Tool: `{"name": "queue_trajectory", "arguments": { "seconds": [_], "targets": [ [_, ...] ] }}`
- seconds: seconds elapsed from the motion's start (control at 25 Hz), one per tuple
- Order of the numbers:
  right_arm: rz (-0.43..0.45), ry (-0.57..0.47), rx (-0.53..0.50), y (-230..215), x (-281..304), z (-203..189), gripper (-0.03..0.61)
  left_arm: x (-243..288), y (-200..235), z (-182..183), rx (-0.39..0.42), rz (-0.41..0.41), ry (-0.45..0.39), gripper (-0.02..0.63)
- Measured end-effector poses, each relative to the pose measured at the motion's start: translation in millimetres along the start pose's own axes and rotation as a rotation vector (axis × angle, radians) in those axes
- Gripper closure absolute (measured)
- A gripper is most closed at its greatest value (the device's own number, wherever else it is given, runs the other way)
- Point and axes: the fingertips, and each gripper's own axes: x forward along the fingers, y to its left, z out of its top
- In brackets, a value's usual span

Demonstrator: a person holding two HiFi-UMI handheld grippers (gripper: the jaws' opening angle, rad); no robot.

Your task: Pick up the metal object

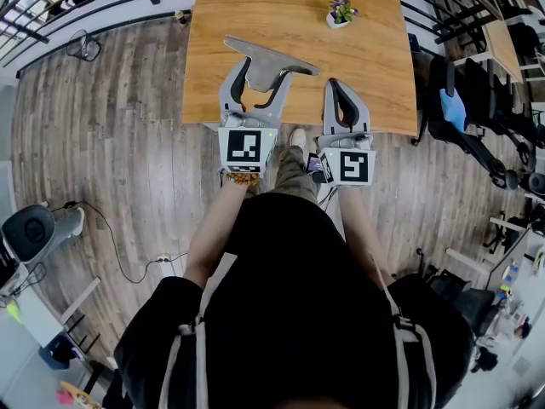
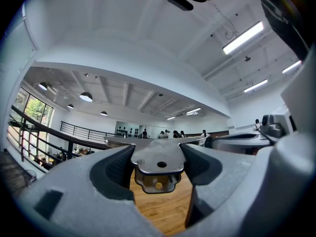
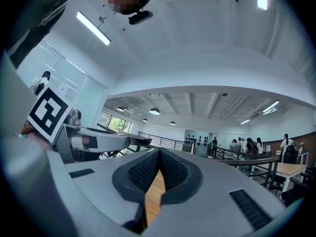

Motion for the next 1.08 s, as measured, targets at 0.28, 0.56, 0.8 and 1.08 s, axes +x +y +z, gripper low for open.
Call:
{"name": "queue_trajectory", "arguments": {
  "seconds": [0.28,0.56,0.8,1.08],
  "targets": [
    [0.023,0.000,-0.001,2,-1,-2,0.583,1,-3,-5,0.005,0.000,0.015,0.313],
    [0.020,-0.001,-0.004,1,-2,-3,0.584,1,-5,-10,0.008,-0.001,0.029,0.313],
    [0.015,0.005,0.001,-5,-1,-7,0.584,5,-6,-16,0.010,-0.001,0.044,0.313],
    [0.012,0.010,0.005,-11,-3,-12,0.584,9,-10,-26,0.008,0.000,0.065,0.313]
  ]
}}
